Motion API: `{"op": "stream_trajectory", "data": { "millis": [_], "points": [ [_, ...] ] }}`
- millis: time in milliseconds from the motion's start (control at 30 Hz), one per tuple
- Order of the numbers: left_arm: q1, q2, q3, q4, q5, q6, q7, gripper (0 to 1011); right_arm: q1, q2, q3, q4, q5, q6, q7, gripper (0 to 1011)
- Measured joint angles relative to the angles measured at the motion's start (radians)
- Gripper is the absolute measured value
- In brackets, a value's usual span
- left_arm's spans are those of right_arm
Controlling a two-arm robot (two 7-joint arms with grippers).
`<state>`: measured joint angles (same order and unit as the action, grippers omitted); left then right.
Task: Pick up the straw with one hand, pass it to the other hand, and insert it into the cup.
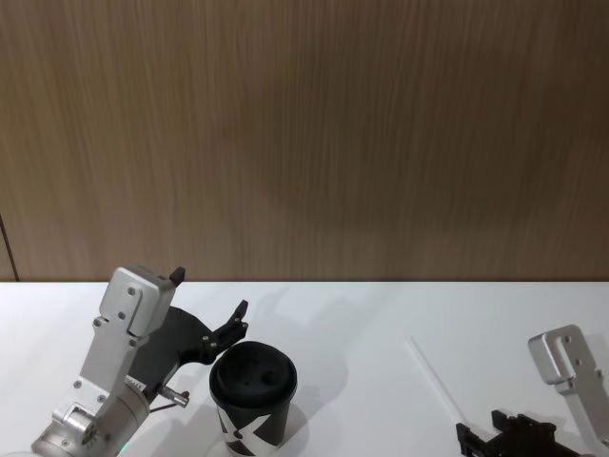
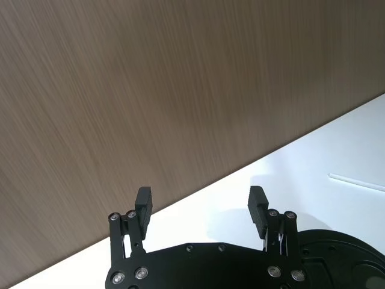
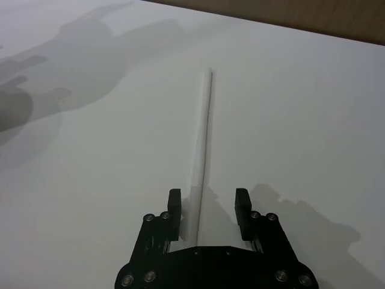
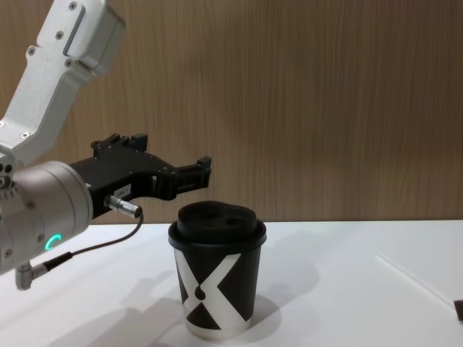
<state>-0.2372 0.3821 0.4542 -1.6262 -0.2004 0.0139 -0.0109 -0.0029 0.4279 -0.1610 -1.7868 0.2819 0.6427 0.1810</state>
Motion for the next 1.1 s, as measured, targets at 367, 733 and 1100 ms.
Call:
{"op": "stream_trajectory", "data": {
  "millis": [367,733,1100],
  "points": [
    [0.000,0.000,0.000,0.000,0.000,0.000,0.000,1003,-0.010,0.002,-0.013,0.000,0.004,0.001,0.035,247],
    [0.000,0.000,0.000,0.000,0.000,0.000,0.000,1003,-0.014,-0.001,-0.025,0.000,0.003,0.001,0.059,41],
    [0.000,0.000,0.000,0.000,0.000,0.000,0.000,1003,-0.019,-0.017,-0.020,0.002,-0.008,-0.015,0.058,8]
  ]
}}
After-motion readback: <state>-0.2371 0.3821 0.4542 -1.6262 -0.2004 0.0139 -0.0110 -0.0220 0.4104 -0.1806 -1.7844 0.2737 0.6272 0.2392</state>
